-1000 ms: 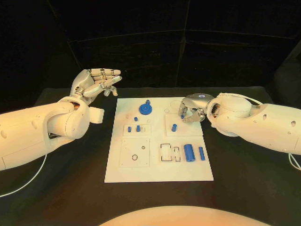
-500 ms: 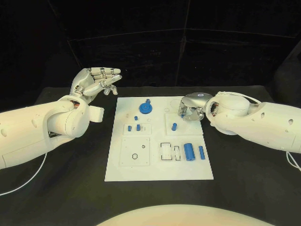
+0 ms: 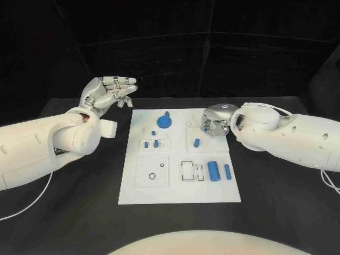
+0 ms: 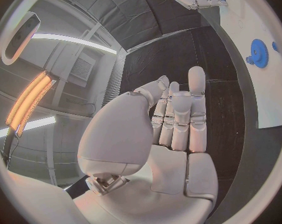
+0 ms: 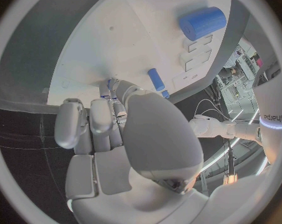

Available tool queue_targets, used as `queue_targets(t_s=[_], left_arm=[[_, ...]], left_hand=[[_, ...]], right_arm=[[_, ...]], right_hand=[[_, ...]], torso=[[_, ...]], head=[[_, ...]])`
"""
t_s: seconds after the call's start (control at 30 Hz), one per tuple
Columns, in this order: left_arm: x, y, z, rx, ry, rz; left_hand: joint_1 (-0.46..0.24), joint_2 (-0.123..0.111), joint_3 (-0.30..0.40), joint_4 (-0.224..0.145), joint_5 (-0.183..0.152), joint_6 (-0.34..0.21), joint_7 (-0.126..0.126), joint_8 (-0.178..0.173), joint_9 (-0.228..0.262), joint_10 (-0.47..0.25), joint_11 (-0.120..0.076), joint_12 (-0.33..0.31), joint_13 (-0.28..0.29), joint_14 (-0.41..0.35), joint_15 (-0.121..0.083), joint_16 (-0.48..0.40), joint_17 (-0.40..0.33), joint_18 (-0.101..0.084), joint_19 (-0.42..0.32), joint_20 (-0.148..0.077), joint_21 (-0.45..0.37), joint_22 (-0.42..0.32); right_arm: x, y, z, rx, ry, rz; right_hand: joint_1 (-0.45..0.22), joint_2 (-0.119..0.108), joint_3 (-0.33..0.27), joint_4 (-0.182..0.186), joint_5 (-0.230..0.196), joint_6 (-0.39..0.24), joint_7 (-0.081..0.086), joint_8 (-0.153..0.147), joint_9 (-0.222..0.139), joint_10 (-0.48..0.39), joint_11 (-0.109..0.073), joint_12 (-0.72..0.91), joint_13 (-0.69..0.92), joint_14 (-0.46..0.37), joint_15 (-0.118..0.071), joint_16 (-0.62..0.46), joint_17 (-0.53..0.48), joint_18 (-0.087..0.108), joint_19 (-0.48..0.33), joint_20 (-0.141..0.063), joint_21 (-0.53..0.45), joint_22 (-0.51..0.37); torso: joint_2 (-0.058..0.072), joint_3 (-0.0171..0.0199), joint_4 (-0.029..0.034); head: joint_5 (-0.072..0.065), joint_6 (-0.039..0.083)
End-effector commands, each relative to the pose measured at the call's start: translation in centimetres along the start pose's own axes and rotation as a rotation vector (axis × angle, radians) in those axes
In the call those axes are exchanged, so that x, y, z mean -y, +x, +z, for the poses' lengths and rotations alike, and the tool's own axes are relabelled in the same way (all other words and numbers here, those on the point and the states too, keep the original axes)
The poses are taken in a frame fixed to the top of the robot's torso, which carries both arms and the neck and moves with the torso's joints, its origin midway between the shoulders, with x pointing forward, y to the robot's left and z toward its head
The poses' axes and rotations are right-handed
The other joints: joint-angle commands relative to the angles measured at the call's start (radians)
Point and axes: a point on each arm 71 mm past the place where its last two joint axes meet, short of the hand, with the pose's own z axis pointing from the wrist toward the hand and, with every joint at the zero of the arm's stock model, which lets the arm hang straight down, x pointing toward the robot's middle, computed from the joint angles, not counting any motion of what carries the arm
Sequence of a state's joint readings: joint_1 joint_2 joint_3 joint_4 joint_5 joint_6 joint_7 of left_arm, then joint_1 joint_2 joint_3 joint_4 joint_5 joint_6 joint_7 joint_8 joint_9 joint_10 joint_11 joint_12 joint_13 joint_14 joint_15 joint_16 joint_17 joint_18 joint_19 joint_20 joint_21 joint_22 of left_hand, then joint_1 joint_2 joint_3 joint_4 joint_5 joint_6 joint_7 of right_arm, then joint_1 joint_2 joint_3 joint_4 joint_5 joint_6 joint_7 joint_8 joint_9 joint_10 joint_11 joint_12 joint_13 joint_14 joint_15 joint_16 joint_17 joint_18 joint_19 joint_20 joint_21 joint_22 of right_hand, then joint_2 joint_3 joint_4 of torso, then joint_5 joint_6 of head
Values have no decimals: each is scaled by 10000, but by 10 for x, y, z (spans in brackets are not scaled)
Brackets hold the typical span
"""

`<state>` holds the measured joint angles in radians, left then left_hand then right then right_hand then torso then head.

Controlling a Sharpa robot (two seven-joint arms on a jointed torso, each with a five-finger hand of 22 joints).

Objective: Assemble the parts on the task board

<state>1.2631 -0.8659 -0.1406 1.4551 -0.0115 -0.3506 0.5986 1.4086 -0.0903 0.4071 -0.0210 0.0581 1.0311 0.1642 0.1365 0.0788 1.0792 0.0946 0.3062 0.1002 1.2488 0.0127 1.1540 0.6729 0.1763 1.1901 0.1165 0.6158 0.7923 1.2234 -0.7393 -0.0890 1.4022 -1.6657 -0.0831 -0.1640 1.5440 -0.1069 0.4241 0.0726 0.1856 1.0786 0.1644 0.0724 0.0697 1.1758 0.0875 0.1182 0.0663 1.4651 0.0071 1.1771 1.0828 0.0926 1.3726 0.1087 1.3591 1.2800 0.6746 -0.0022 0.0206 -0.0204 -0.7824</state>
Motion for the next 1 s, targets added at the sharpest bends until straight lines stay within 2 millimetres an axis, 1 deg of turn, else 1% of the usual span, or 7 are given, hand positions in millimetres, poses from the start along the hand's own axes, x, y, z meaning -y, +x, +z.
queue_targets(t_s=[0.03,0.23,0.3,0.47,0.6,0.73,1.0], left_arm=[[0,2,1,-127,-50,-130],[0,2,1,-105,-84,-111],[-1,1,2,-85,-92,-97],[-1,1,2,-62,-109,-81],[-1,0,2,-49,-117,-72],[-1,0,2,-21,-124,-53],[-1,-2,2,7,-137,-36]], left_hand=[[99,-15,-5,-72,-11,3,8,58,-15,-20,-11,55,14,-57,-25,-47,-18,73,-4,-65,-38,-11],[123,-28,-8,-105,-11,-9,17,56,-19,-29,-6,74,16,-62,-25,-49,-30,72,-1,-68,-38,-10],[142,-32,-6,-126,-10,-13,23,57,-21,-34,-4,86,16,-67,-25,-53,-42,72,1,-70,-37,-9],[160,-31,-4,-145,-9,-17,26,58,-23,-39,-2,97,17,-66,-25,-51,-41,71,2,-71,-36,-9],[176,-36,-4,-166,-10,-23,34,57,-25,-45,2,109,18,-73,-24,-57,-58,70,3,-73,-35,-7],[187,-49,-12,-198,-11,-89,70,30,-42,-85,28,125,13,-75,-13,-55,-67,66,6,-72,-32,-4],[179,-49,-21,-207,-11,-131,95,15,-52,-116,47,136,8,-80,0,-58,-82,61,7,-66,-31,-1]], right_arm=[[-1,1,-1,176,160,-214],[-3,-2,-6,698,86,-165],[-4,-3,-7,826,41,-138],[-6,-6,-11,1158,-14,-57],[-6,-7,-14,1359,15,-5],[-4,-8,-17,1456,69,27],[-6,-9,-28,1482,34,107]], right_hand=[[-168,13,177,-67,-25,63,-17,-1,-3,54,18,-9,-4,357,-56,59,-2,-211,86,-17,100,68],[-357,-49,354,-159,-6,97,-14,-13,-3,98,17,-30,3,349,-50,130,2,-247,167,-9,233,239],[-419,-57,389,-173,-15,118,-19,-9,0,117,11,-31,6,347,-52,147,0,-254,186,-8,264,279],[-511,-64,450,-203,-30,166,-35,2,6,164,-4,-26,12,350,-59,199,24,-280,255,-10,352,396],[-534,-62,470,-214,-37,181,-39,6,8,177,-8,-25,14,351,-62,214,28,-297,298,-11,401,463],[-568,-70,489,-227,-51,196,-43,7,9,190,-12,-27,14,353,-65,236,40,-306,323,-13,432,505],[-630,-89,519,-248,-70,217,-49,8,10,207,-17,-32,14,353,-69,258,37,-317,352,-15,472,557]], torso=[[-4,8,-5],[-5,0,-4],[-3,7,-10],[-2,7,-10],[-3,8,-10],[1,-3,-1],[6,-1,-8]], head=[[35,-5],[60,1],[76,17],[56,-13],[54,-6],[43,2],[15,-24]])
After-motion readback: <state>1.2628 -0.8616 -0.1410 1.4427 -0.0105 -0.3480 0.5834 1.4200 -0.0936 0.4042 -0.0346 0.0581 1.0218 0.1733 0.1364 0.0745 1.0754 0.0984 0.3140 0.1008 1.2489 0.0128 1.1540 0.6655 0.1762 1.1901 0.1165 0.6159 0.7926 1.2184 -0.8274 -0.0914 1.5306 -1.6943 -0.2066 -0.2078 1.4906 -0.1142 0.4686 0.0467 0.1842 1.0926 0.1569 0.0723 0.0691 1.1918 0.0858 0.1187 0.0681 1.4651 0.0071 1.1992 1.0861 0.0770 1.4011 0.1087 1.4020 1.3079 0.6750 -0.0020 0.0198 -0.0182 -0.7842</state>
